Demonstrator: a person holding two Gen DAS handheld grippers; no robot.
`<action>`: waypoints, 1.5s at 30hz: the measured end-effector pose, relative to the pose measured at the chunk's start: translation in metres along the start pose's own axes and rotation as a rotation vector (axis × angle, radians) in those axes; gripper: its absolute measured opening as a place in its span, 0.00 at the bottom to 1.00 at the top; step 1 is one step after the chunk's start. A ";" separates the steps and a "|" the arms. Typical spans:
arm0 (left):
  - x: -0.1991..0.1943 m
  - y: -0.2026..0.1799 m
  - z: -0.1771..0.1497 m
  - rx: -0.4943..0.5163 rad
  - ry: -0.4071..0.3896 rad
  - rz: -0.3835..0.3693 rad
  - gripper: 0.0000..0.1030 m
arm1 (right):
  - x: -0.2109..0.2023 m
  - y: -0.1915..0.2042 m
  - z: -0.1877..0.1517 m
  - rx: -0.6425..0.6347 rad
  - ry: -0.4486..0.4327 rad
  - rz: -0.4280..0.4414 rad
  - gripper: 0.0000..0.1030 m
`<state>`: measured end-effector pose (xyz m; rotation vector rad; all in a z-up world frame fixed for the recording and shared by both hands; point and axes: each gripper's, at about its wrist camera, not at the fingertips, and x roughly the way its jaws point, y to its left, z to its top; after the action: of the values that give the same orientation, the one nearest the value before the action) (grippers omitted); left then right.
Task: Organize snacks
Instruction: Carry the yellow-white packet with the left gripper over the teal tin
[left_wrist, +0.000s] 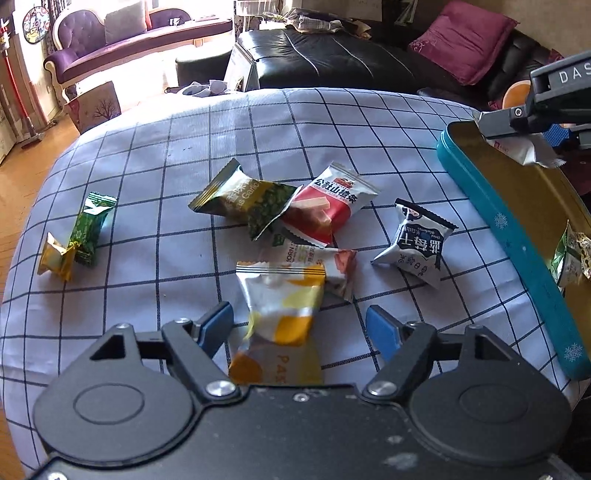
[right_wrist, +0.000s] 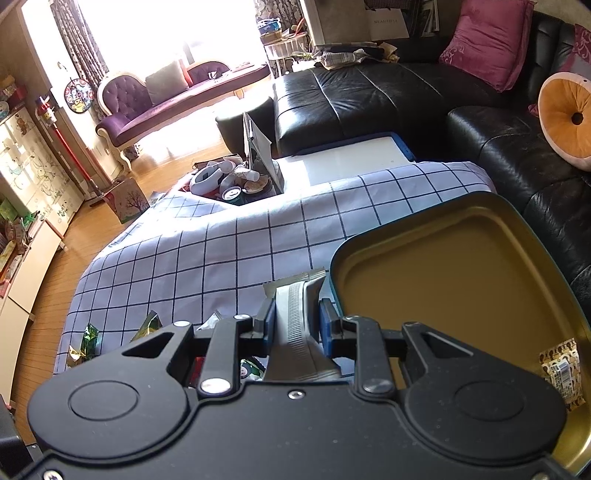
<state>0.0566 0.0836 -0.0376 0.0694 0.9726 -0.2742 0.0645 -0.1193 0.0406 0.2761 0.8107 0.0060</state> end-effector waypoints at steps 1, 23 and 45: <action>-0.001 -0.001 0.000 0.005 0.001 0.015 0.71 | 0.000 0.000 0.000 0.002 0.001 0.000 0.33; -0.047 -0.028 0.027 -0.037 -0.107 0.067 0.33 | -0.019 -0.023 0.006 0.060 -0.028 0.014 0.33; -0.036 -0.148 0.085 0.046 -0.146 0.010 0.34 | -0.044 -0.105 0.003 0.167 -0.058 -0.166 0.33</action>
<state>0.0677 -0.0670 0.0499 0.0947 0.8213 -0.2883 0.0257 -0.2258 0.0476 0.3639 0.7753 -0.2257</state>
